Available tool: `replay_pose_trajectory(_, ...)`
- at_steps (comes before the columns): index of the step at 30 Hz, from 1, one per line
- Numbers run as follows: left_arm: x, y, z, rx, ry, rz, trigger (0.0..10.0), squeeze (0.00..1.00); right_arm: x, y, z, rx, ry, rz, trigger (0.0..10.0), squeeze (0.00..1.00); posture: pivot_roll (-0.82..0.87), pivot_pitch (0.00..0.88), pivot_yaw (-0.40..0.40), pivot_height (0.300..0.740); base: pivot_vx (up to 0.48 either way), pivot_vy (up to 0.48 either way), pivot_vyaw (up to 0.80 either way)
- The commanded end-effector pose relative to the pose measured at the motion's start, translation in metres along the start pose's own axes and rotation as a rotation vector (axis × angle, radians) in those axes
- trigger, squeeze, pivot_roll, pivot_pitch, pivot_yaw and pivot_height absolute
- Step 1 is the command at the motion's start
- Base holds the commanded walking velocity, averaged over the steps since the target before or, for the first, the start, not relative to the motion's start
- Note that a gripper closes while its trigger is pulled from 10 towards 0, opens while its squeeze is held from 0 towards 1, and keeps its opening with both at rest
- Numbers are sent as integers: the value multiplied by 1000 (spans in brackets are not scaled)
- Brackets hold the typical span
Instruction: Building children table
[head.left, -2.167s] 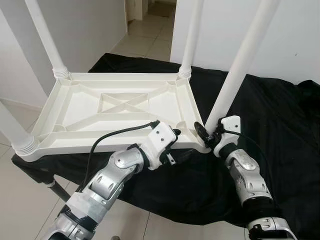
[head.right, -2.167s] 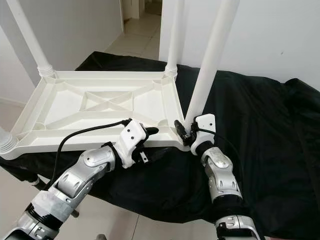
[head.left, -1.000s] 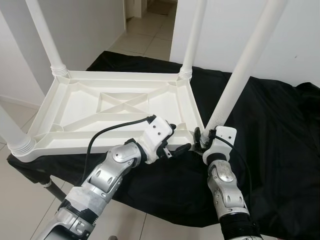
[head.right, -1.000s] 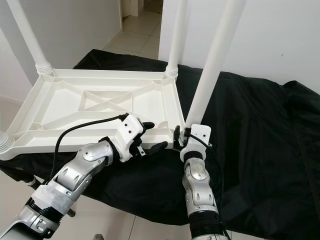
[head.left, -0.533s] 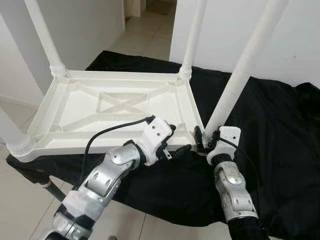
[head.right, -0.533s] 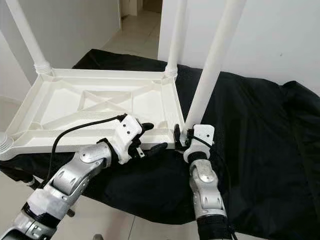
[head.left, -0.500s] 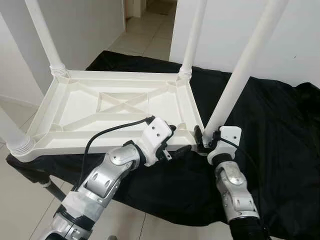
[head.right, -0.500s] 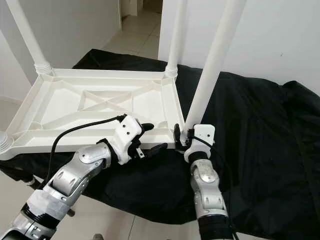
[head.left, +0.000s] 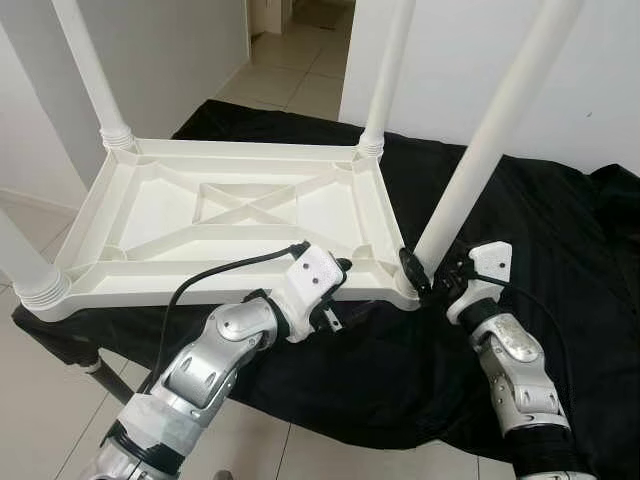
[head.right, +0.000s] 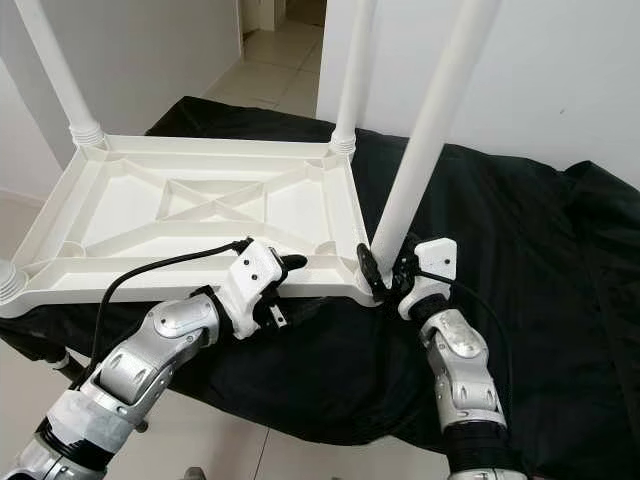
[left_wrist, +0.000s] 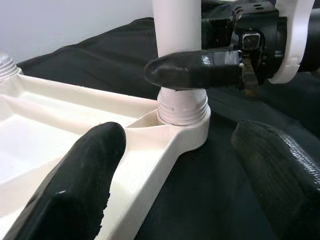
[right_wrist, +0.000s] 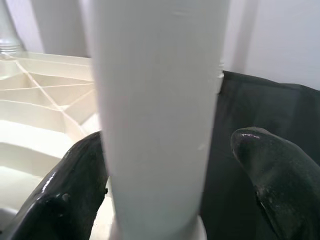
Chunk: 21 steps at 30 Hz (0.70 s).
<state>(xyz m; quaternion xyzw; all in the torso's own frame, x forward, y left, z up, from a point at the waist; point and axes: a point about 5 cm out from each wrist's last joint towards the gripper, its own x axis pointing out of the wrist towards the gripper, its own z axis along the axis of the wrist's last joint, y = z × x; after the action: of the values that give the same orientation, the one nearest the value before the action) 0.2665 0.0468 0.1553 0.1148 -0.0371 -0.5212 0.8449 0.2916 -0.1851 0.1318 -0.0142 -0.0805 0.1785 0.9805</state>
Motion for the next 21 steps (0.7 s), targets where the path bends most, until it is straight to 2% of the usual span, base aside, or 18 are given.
replay_pose_trajectory(1, 1, -4, -1, 23, 0, -22, 10000, 0, -2, -3, -3, 11, 4, 6, 10000, 0, -6, 0, -89, 740, 0, 0, 0)
replay_pose_trajectory(7, 0, -6, -6, -84, -16, 48, 10000, 0, -6, 14, -10, 42, -12, 10, 10000, 0, -2, 0, -94, 740, 0, 0, 0)
replay_pose_trajectory(10, 0, -6, -6, -103, -26, 68, 10000, 0, -7, 16, -11, 54, -14, 9, 10000, 0, -2, 0, -94, 740, 0, 0, 0)
replay_pose_trajectory(11, -1, -1, -7, -142, -50, 122, 10000, 0, -7, 18, -12, 58, -18, -11, 10000, 0, -2, 0, -92, 740, 0, 0, 0)
replay_pose_trajectory(13, -1, -1, -7, -142, -50, 122, 10000, 0, -7, 18, -12, 58, -18, -11, 10000, 0, -2, 0, -92, 740, 0, 0, 0)
replay_pose_trajectory(14, -2, 7, -7, -188, -74, 187, 10000, 0, -6, 21, -12, 80, -24, -41, 10000, 0, -5, 0, -85, 740, 0, 0, 0)
replay_pose_trajectory(15, -2, 7, -7, -188, -74, 187, 10000, 0, -6, 21, -12, 80, -24, -41, 10000, 0, -5, 0, -85, 740, 0, 0, 0)
replay_pose_trajectory(16, -3, 14, -8, -212, -91, 250, 10000, 0, -5, 23, -12, 102, -33, -74, 10000, 0, -5, 0, -82, 740, 0, 0, 0)
replay_pose_trajectory(17, -3, 14, -8, -212, -91, 250, 10000, 0, -5, 23, -12, 102, -33, -74, 10000, 0, -5, 0, -82, 740, 0, 0, 0)
replay_pose_trajectory(18, -3, 20, -8, -233, -104, 301, 10000, 0, -4, 24, -11, 113, -40, -102, 10000, 0, -5, 0, -80, 740, 0, 0, 0)
replay_pose_trajectory(21, -2, 23, -7, -245, -114, 334, 10000, 0, -3, 23, -9, 123, -46, -132, 10000, 0, -6, 0, -77, 740, 0, 0, 0)
